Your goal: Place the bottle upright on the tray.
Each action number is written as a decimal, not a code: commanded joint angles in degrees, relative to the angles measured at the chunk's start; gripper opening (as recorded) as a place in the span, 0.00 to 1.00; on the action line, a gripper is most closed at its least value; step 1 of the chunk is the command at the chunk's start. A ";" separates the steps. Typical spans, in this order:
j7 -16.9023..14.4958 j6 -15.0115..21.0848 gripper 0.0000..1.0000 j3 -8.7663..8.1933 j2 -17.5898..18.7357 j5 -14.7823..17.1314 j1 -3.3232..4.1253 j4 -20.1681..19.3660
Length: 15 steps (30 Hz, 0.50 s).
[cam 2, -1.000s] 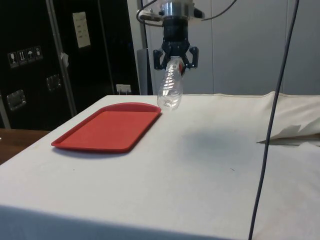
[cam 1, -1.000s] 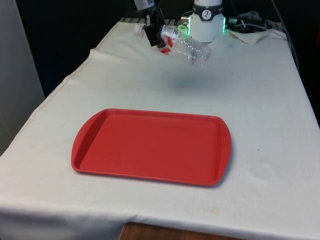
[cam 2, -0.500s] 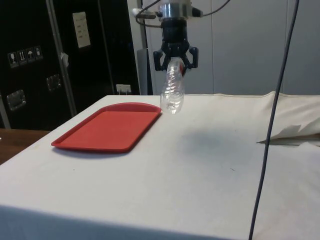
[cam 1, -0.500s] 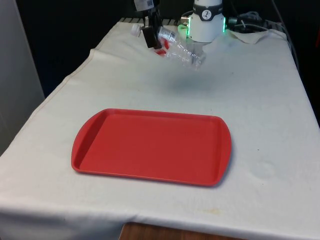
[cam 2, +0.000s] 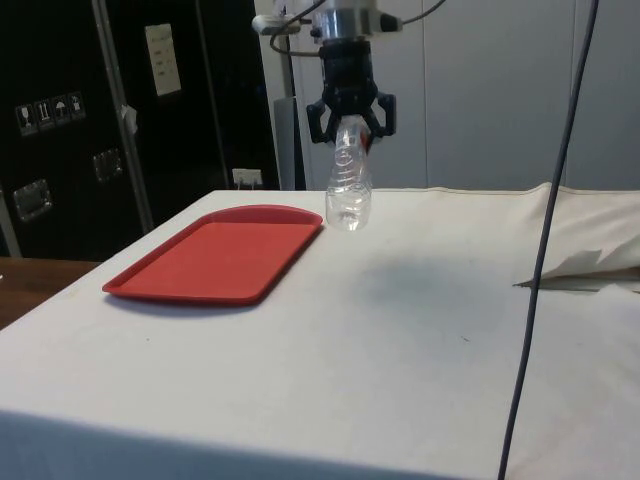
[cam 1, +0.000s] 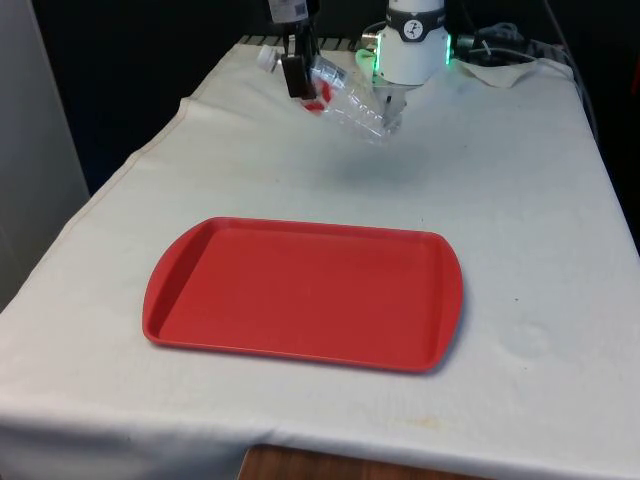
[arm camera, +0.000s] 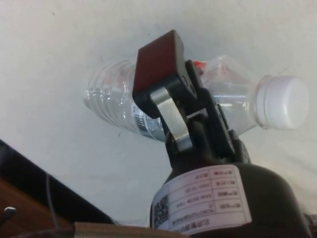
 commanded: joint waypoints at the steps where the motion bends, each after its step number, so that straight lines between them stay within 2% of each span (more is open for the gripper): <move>1: 1.20 0.97 0.28 0.00 0.29 -1.15 0.23 0.06; 8: 4.35 1.43 0.28 0.63 0.11 -5.10 0.29 0.29; 10: 3.27 0.86 0.28 0.80 0.17 -4.30 0.00 0.23; 11: 4.70 1.32 0.28 0.74 0.00 -5.56 0.29 0.29; 15: 5.90 -0.11 0.28 0.97 -1.32 -7.56 0.17 0.97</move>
